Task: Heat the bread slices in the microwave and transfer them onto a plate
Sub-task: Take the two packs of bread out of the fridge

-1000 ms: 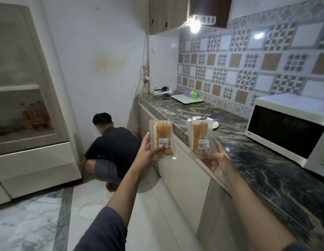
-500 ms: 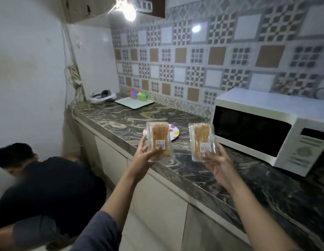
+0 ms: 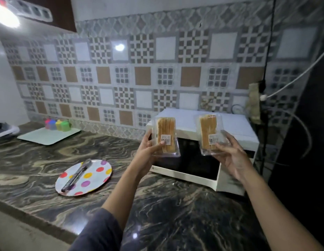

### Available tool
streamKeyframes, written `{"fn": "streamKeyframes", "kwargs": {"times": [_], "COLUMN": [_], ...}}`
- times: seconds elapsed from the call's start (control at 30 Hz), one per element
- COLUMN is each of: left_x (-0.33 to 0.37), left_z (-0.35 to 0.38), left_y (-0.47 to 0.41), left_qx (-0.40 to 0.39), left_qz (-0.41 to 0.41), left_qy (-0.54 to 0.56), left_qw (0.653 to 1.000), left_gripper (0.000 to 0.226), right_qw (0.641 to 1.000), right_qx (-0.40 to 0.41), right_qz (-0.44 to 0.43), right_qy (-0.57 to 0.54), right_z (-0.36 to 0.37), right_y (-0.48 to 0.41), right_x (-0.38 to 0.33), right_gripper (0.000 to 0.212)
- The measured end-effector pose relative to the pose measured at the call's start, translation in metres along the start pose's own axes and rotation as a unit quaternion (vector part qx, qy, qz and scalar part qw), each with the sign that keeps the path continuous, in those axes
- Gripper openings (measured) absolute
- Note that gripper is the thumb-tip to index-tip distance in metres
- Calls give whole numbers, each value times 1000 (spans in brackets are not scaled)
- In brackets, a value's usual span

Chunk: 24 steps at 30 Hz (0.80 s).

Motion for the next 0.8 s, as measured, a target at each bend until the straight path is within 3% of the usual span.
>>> {"fn": "streamKeyframes", "kwargs": {"times": [0.07, 0.27, 0.33, 0.4, 0.6, 0.7, 0.8], "left_x": [4, 4, 4, 1, -13, -16, -14], "left_z": [15, 60, 75, 86, 100, 101, 98], "left_y": [-35, -123, -144, -161, -202, -215, -228], "left_qx": [-11, -23, -26, -30, -49, -64, -60], "left_qz": [-1, -57, -74, -86, -101, -78, -42], "left_qy": [11, 36, -5, -50, -152, -211, -318], "left_qw": [1000, 997, 997, 995, 982, 972, 945], "left_gripper": [78, 74, 67, 46, 24, 31, 38], "right_qw": [1000, 994, 992, 990, 978, 963, 932], "right_qx": [15, 101, 122, 139, 162, 189, 204], "right_qz": [-17, -44, -32, -13, 35, 14, -15], "right_qy": [-7, -26, -13, 4, 130, 192, 300], "right_z": [-7, -33, -40, -46, -61, -73, -84], "right_y": [-24, -85, -106, -122, -159, -179, -195], "right_x": [-19, -49, -54, -59, -60, -58, -56], "right_gripper": [49, 57, 59, 53, 23, 8, 10]}}
Point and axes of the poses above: each hand's wrist, its own y-axis away from the middle knuckle, its own z-axis out of the palm, x = y × z, the point moved 4 cm from there along -y, towards the middle knuckle, and after that the axes turned 15 degrees about -y, right-handed, at the moved point
